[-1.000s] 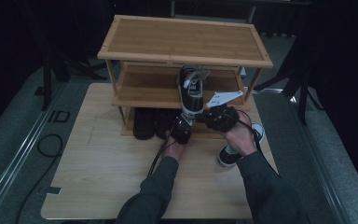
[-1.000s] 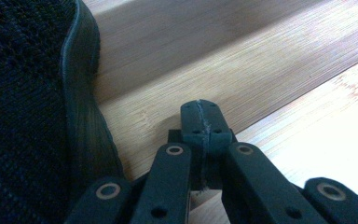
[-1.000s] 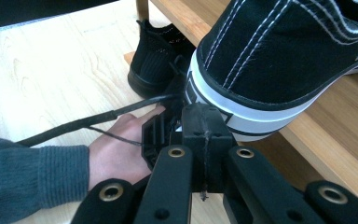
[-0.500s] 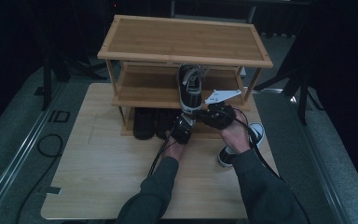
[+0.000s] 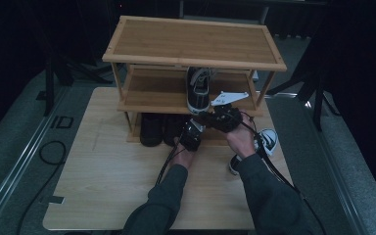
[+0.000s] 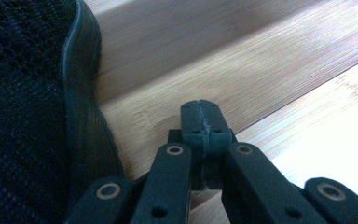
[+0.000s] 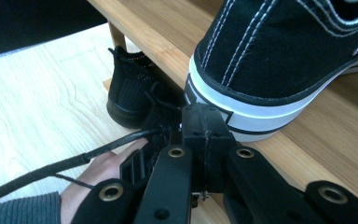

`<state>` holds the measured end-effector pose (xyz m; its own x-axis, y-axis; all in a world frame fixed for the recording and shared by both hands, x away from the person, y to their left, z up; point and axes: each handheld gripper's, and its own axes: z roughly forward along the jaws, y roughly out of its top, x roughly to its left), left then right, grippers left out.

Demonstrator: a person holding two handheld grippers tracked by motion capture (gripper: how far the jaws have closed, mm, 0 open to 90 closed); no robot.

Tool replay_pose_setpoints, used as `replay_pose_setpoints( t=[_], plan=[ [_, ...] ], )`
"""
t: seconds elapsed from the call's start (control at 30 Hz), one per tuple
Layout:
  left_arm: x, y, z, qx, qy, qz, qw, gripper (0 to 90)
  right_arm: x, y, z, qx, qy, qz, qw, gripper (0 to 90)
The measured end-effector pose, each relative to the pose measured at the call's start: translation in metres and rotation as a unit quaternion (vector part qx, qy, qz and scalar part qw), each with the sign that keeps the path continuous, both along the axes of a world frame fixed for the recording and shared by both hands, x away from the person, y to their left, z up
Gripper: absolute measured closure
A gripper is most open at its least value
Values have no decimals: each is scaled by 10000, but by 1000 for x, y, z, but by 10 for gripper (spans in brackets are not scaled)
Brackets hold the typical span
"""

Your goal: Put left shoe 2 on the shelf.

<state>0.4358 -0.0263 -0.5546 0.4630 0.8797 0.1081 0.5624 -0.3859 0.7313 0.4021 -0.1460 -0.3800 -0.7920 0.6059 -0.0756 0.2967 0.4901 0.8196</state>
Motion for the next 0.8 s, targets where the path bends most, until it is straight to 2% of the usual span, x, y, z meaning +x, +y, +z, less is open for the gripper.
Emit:
replay_pose_setpoints(
  t=[0.1,0.4,0.53,0.63,0.73,0.8],
  plan=[
    [0,0,0,-38,-4,16,10000,900,4,1,-1,14,1,-104,9999,900],
    [0,0,0,-55,-6,1,10000,900,6,1,0,35,31,-122,9999,900],
    [0,1,-1,-102,-10,-42,9999,899,3,-9,2,98,109,-132,9998,899],
    [0,0,-1,-46,-45,-2,10000,899,-2,-18,6,108,105,-169,9997,892],
    [0,1,-1,-90,-17,-35,10000,899,-6,-27,8,-46,136,-189,9997,878],
    [0,1,-1,-45,-62,-4,10000,898,-10,-34,8,-165,193,-181,9995,861]
  ],
)
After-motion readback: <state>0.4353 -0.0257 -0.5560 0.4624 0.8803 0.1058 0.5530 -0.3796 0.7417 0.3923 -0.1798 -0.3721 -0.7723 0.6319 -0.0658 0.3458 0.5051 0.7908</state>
